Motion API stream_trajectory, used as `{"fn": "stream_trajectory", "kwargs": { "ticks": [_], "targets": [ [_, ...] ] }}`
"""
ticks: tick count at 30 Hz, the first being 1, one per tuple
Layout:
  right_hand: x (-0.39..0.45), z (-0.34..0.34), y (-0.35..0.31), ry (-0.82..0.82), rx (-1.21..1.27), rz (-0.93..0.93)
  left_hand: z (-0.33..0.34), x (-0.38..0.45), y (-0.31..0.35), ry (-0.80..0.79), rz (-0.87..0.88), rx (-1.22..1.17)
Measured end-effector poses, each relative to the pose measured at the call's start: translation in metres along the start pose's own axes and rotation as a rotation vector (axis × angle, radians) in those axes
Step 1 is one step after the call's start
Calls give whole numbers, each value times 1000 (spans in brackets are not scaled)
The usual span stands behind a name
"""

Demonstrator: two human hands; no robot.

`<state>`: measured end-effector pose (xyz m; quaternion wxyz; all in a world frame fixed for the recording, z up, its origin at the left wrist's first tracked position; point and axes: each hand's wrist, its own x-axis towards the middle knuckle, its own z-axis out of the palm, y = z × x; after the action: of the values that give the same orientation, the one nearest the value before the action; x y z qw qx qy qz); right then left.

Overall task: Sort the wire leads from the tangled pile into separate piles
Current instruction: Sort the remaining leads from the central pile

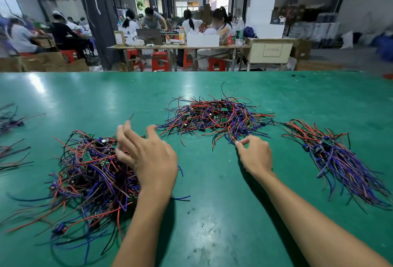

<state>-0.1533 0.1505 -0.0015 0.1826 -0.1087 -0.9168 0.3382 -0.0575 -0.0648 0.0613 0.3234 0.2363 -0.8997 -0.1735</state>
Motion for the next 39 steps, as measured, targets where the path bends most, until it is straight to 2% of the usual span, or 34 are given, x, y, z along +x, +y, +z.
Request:
{"fn": "stream_trajectory", "kwargs": {
  "ticks": [4, 6, 8, 10, 12, 14, 17, 20, 23, 25, 26, 29, 33, 36, 39],
  "targets": [
    [-21, -11, 4, 109, 155, 8, 15, -14, 15, -43, 218, -190],
    [-33, -18, 3, 70, 295, 75, 25, -24, 23, -218, 293, -400],
    [-46, -24, 1, 11, 471, 100, 35, -34, 32, -478, 180, -672],
    [-63, -28, 0, -34, 536, 63, 41, -44, 41, -700, -48, -848],
    [-80, -30, -1, -108, 609, 2, 46, -50, 46, -798, -188, -910],
    [-95, -31, -5, -206, 650, -89, 47, -50, 46, -837, -294, -1039],
    [-108, -34, -14, -351, 517, -299, 40, -44, 39, -896, -381, -1174],
    [-111, -40, -15, -367, 422, -400, 36, -41, 33, -935, -392, -1175],
    [-99, -49, -11, -112, 507, -286, 33, -36, 29, -958, -390, -1233],
    [-85, -55, -5, 62, 418, -150, 30, -33, 28, -938, -306, -1200],
    [-79, -57, 0, 87, 341, -99, 30, -32, 26, -933, -259, -1179],
    [-69, -56, 10, -41, 252, -99, 27, -30, 25, -938, -162, -1160],
    [-68, -53, 9, -293, 399, -239, 23, -30, 25, -963, -100, -1158],
    [-67, -51, 9, -247, 452, -310, 22, -30, 25, -947, -103, -1166],
    [-62, -52, 10, -135, 534, -194, 22, -29, 25, -915, -98, -1146]
  ]
}}
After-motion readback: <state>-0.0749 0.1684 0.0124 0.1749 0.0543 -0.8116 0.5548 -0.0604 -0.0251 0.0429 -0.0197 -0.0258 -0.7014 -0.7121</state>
